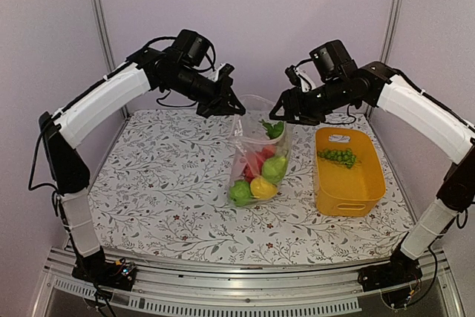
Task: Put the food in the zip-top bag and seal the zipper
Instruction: Adjust the zipper food storage bag at the center of the board.
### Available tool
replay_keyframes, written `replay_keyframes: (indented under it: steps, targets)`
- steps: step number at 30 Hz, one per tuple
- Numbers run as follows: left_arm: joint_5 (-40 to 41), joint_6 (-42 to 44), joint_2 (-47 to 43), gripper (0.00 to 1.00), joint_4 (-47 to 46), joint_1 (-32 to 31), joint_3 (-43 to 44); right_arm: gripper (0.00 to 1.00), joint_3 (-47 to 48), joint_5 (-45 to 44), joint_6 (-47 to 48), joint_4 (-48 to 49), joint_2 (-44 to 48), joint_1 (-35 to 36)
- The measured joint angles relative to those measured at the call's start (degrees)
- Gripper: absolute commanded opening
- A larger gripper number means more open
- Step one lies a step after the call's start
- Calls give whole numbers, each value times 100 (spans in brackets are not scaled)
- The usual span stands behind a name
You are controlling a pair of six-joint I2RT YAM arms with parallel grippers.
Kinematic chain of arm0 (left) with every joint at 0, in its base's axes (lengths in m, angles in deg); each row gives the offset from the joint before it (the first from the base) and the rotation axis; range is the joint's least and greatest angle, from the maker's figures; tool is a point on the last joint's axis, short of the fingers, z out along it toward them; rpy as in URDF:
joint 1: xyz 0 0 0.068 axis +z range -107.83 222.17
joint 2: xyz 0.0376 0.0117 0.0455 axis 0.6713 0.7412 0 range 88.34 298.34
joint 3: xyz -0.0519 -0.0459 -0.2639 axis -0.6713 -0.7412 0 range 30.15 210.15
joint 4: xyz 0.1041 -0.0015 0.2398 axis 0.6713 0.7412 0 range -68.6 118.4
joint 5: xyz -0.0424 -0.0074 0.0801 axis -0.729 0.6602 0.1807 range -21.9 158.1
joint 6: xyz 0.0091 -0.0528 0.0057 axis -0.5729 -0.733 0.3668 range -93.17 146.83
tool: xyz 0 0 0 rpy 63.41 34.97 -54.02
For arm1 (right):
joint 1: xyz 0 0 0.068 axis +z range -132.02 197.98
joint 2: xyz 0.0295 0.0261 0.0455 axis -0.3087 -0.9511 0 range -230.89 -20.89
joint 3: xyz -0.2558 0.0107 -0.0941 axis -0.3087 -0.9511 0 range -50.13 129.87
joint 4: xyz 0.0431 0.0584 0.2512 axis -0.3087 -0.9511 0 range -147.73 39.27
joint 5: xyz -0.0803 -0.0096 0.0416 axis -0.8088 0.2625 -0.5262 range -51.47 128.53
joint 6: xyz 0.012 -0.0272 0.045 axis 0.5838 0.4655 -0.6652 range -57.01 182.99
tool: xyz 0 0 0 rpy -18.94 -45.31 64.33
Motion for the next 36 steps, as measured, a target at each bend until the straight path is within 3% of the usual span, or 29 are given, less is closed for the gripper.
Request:
replay_keyframes:
  steps: [6, 10, 14, 18, 20, 25, 27, 32, 36]
  targets:
    - [22, 48, 7, 1, 48, -2, -26, 22, 140, -155, -133, -501, -505, -11]
    - [57, 59, 7, 14, 70, -4, -22, 3, 197, -273, -173, -796, -623, -11]
    - [234, 138, 39, 17, 407, -24, 212, 0, 691, -247, -260, -1115, -629, -11]
    - [420, 199, 46, 3, 772, -52, 459, 0, 1128, -92, -448, -1161, -608, 4]
    - [503, 245, 46, 0, 968, -76, 487, 3, 1119, -46, -514, -1167, -597, 13]
    - [603, 302, 76, 0, 1244, -125, 575, 37, 940, 31, -546, -1152, -603, 13]
    - [636, 326, 92, 0, 1255, -133, 671, 46, 942, 31, -503, -1141, -625, 13]
    - [662, 330, 175, 0, 1259, -133, 780, 61, 1370, 37, -479, -1333, -734, -72]
    - [691, 330, 247, 0, 1259, -133, 782, 69, 1585, 157, -363, -1440, -682, -557]
